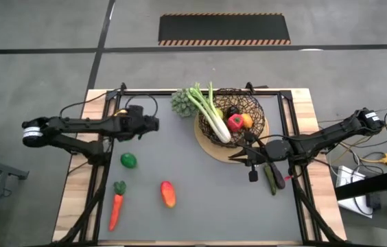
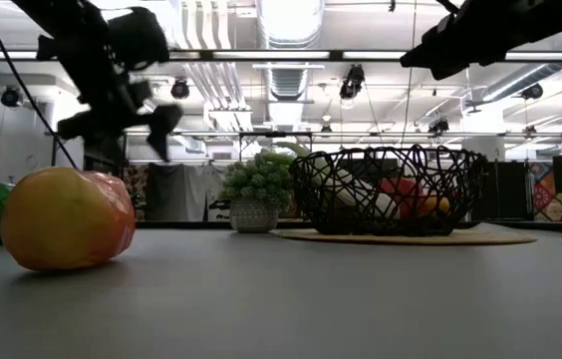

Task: Build produce basket
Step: Put the yellow starfruit into the black wire basket

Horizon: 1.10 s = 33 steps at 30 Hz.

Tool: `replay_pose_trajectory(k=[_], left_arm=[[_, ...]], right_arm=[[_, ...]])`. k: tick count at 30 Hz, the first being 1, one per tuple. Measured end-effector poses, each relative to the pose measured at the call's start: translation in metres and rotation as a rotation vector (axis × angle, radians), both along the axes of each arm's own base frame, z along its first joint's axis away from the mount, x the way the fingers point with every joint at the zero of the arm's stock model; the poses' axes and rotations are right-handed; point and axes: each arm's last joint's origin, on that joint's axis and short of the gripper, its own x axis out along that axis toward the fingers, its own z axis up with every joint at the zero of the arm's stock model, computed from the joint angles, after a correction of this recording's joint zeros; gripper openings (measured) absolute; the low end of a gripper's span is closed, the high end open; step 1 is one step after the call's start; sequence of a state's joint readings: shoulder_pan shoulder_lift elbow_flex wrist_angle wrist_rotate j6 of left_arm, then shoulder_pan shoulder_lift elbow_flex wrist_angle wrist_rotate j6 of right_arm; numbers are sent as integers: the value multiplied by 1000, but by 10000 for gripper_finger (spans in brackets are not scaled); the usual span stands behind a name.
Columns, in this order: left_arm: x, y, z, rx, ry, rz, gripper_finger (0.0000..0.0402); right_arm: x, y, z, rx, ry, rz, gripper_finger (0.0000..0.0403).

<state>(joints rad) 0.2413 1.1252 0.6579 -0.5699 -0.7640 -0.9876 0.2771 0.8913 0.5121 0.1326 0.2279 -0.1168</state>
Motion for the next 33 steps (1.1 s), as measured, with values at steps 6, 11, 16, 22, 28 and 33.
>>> replay_pose_trajectory(k=[6,11,16,22,28,33], left_arm=[[-20,21,-6,-105,83,132,338],[-33,39,-13,-142,145,244,331],[-36,52,-23,-215,189,282,306],[-32,58,-27,-264,241,296,286],[-29,60,-12,-294,293,306,285],[-37,60,-4,-285,344,399,285]], right_arm=[[0,0,0,-30,-1,11,9],[0,0,0,-40,0,14,9],[-1,0,-3,-52,9,17,9],[-2,-1,-6,-62,18,20,9],[-3,-1,-9,-76,43,16,9],[-3,-1,-10,-84,51,18,9]])
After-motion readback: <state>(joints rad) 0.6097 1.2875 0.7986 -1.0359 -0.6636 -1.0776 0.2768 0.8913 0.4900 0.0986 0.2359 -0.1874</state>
